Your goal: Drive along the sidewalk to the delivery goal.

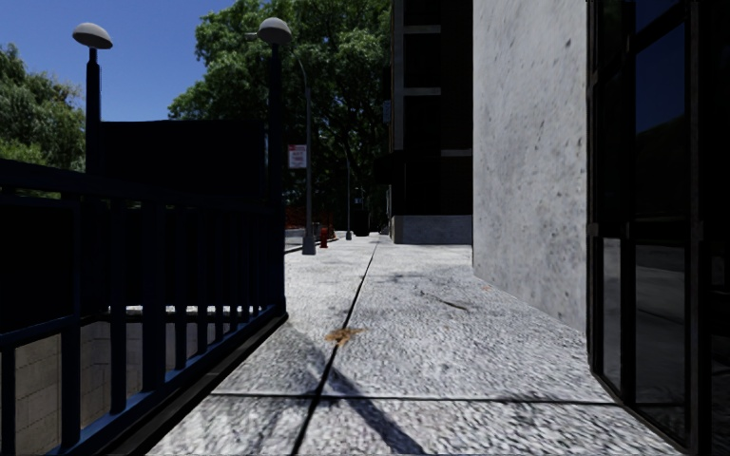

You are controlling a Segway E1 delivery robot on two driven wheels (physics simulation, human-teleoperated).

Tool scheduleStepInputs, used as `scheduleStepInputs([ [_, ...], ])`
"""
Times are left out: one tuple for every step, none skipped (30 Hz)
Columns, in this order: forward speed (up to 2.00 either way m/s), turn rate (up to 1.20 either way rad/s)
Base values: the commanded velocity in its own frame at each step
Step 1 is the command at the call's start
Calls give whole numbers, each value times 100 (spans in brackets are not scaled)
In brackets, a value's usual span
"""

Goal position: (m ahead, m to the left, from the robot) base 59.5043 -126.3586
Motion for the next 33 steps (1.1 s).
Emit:
scheduleStepInputs([
  [193,0],
  [193,0],
  [193,0],
  [193,0],
  [193,0],
  [193,0],
  [193,0],
  [193,0],
  [192,0],
  [192,0],
  [192,0],
  [193,0],
  [194,0],
  [194,0],
  [194,0],
  [194,0],
  [194,0],
  [194,0],
  [194,0],
  [194,0],
  [193,-2],
  [193,-7],
  [193,-9],
  [193,-9],
  [193,-9],
  [193,-9],
  [193,-9],
  [193,-9],
  [193,-9],
  [193,-9],
  [193,-9],
  [192,-4],
  [193,0],
])
